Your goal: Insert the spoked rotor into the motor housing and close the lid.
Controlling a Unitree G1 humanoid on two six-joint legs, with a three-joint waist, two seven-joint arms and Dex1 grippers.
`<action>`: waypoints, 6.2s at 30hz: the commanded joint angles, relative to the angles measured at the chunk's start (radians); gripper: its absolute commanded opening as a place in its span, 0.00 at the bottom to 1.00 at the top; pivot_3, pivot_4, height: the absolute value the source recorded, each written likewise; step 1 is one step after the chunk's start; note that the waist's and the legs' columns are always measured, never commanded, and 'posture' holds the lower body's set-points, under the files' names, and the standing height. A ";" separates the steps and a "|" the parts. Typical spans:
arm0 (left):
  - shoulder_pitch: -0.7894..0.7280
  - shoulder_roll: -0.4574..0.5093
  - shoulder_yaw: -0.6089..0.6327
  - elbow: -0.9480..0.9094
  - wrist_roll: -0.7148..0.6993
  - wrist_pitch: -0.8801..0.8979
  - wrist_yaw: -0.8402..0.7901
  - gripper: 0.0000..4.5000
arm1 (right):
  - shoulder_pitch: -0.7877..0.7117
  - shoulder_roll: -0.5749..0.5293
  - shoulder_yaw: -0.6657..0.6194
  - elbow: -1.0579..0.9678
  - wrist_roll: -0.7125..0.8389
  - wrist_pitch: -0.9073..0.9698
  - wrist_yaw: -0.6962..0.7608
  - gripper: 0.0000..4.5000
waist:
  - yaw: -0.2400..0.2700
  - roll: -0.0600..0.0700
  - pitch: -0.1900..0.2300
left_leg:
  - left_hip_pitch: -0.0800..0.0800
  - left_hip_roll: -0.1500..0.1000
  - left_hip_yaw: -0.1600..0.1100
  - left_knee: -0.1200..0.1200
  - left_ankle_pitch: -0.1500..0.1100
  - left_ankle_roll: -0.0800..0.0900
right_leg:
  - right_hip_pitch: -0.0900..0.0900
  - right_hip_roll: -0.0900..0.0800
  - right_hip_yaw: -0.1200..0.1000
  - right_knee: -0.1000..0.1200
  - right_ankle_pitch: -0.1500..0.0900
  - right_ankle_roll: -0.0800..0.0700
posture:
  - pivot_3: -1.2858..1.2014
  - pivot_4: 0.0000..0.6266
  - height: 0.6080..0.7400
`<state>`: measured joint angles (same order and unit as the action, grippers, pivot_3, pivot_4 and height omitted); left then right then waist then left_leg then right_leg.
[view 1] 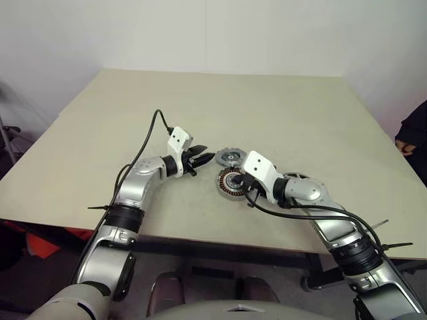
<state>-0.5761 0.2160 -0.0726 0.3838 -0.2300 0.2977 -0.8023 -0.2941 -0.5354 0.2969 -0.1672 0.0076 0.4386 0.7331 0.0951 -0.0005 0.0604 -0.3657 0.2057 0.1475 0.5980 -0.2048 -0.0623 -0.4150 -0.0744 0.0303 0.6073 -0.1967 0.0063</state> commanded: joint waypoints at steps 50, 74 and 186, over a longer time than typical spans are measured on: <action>-0.008 -0.014 -0.013 -0.007 0.003 -0.010 -0.029 0.46 | 0.108 0.070 -1.140 -0.107 0.728 0.876 -0.359 0.27 | 0.005 0.007 -0.001 | 0.005 -0.002 0.001 -0.004 0.002 0.000 | 0.005 -0.003 -0.001 -0.002 -0.003 0.005 | 0.52 0.00 1.00; -0.014 -0.009 -0.008 0.004 0.006 -0.026 -0.025 0.46 | 0.145 0.055 -0.969 -0.113 0.705 0.700 -0.361 0.27 | 0.004 0.007 -0.001 | 0.005 -0.002 0.001 -0.005 0.002 0.000 | 0.004 -0.003 -0.001 -0.003 -0.005 0.007 | 0.52 0.00 1.00; 0.048 0.045 -0.032 -0.052 0.057 -0.039 0.012 0.46 | -0.394 0.308 -0.983 0.708 0.647 0.445 -0.649 0.41 | 0.000 0.007 -0.001 | -0.001 0.000 0.001 -0.004 0.004 -0.002 | -0.003 -0.001 -0.001 0.000 0.000 -0.001 | 0.52 0.00 1.00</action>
<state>-0.5223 0.2553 -0.1082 0.3718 -0.1741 0.2787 -0.7928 -0.6765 -0.2119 -0.6838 0.5342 0.6432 0.9011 0.0964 0.0946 0.0061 0.0594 -0.3671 0.2053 0.1488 0.5943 -0.2009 -0.0638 -0.4179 -0.0755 0.0290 0.6076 -0.1965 0.0056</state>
